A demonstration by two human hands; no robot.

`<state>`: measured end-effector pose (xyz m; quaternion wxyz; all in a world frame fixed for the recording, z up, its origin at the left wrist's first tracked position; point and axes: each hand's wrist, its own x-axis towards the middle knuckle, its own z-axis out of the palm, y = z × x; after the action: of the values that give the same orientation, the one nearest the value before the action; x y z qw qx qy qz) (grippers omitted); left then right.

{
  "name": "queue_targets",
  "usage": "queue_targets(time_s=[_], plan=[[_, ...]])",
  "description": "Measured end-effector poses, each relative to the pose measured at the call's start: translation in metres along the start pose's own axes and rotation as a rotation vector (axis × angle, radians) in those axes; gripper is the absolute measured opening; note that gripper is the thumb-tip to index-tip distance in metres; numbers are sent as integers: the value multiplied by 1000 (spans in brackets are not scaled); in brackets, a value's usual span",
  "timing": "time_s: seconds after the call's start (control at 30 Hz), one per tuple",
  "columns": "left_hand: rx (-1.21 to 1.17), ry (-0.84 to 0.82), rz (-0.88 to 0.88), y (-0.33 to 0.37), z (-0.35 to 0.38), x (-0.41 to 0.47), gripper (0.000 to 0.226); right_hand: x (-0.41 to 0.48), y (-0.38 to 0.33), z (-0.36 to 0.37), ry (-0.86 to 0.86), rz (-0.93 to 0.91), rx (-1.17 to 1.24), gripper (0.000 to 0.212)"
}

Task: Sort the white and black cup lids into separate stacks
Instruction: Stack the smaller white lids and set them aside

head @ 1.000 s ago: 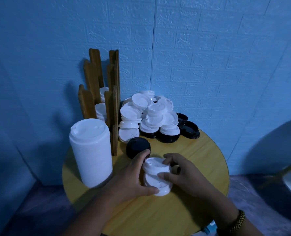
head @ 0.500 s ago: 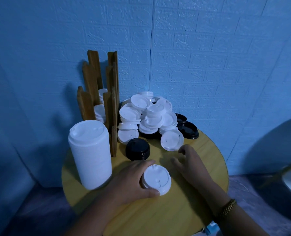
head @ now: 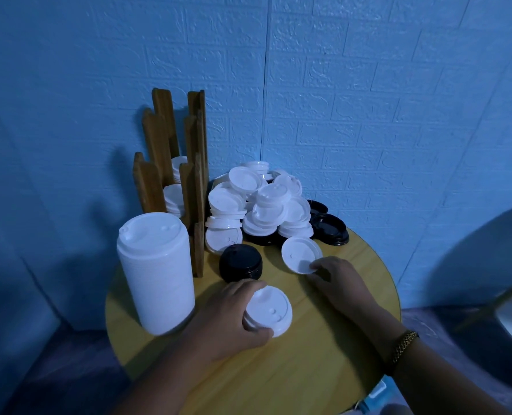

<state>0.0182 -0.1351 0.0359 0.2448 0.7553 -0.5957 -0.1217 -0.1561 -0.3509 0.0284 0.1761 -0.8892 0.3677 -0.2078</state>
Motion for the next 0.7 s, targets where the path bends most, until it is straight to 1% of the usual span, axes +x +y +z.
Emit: queue_targets(time_s=[0.13,0.23,0.3,0.4,0.47,0.53,0.57,0.6,0.63,0.67,0.7], plan=[[9,77,-54,-3,3,3,92,-10,-3,-6,-41,-30,87,31],[32,81,-52,-4,5,5,92,-18,-8,-13,-114,-94,2,18],[41,83,-49,-5,5,5,92,-20,-12,-18,-147,-102,-1,12],[43,91,-39,-6,6,5,93,-24,-19,-23,-135,-101,170,10],[39,91,-40,-6,6,5,93,-28,-26,-26,-124,-56,372,13],[43,94,-34,-6,6,5,92,-30,-33,-30,-163,79,631,30],[47,97,-32,-6,6,5,92,-31,-35,-31,-214,179,781,39],[49,96,-33,-6,6,5,91,-31,-38,-32,-284,320,940,43],[51,94,-33,-6,6,5,91,-32,-40,-31,-361,490,1115,42],[56,91,-32,-6,6,5,91,-32,-42,-31,-420,637,1231,38],[62,87,-30,-5,5,5,92,-34,-43,-32,-461,722,1266,34]])
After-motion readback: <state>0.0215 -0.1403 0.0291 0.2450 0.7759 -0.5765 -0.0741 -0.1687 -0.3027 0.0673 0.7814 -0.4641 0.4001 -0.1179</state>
